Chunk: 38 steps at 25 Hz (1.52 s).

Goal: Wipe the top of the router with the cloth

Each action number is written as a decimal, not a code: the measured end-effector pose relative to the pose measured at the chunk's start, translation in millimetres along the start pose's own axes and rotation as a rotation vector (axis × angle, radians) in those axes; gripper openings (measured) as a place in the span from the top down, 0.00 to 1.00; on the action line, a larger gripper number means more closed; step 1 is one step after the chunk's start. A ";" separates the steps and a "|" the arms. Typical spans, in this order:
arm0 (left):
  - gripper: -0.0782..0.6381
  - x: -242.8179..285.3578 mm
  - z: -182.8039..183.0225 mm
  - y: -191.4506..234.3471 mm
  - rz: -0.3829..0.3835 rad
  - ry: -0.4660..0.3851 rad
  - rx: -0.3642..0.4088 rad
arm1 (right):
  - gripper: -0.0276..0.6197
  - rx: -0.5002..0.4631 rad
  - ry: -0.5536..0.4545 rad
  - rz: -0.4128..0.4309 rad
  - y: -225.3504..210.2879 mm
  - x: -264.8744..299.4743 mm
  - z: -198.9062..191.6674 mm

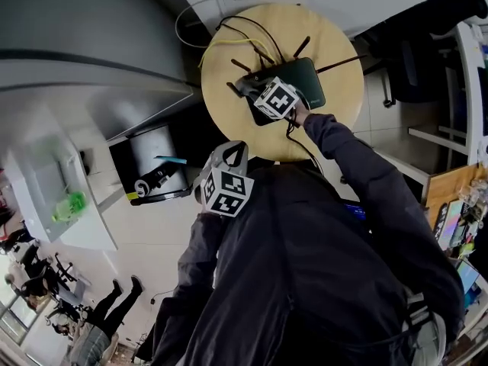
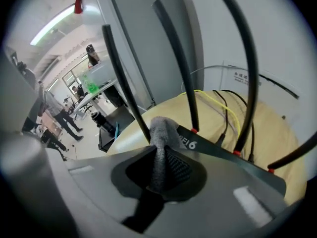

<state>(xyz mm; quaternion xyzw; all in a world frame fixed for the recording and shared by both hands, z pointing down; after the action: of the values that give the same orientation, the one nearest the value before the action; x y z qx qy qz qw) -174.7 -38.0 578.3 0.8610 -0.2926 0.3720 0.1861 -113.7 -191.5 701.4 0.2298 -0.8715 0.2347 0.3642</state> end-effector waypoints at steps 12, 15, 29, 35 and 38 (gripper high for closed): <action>0.89 8.3 7.4 -1.6 -0.042 0.000 0.031 | 0.91 0.006 0.074 -0.029 -30.1 -24.9 -24.8; 0.89 15.9 16.4 -3.2 -0.049 0.000 0.046 | 0.91 0.035 0.070 -0.055 -53.6 -41.9 -35.8; 0.89 25.6 27.4 -19.7 -0.037 0.009 0.051 | 0.91 0.172 0.050 -0.193 -121.8 -108.9 -89.3; 0.89 20.2 17.4 -24.1 -0.022 0.010 0.025 | 0.91 0.147 -0.017 -0.155 -81.6 -94.6 -63.2; 0.89 16.5 11.1 -24.8 -0.014 0.014 0.019 | 0.91 0.120 -0.032 -0.087 -36.9 -66.2 -46.6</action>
<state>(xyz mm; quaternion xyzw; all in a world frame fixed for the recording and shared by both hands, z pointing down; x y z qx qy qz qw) -143.7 -31.1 580.9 0.8622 -0.2815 0.3795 0.1826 -26.4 -178.3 690.2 0.2925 -0.8509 0.2666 0.3455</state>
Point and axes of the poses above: the fingertips, and each gripper's own axes: x forward along the fingers, y to its left, z out of its top, the point moved 3 cm from there along -x, backward along the fingers, and after that the axes turned 7 degrees about -y, right-handed, at the moved point
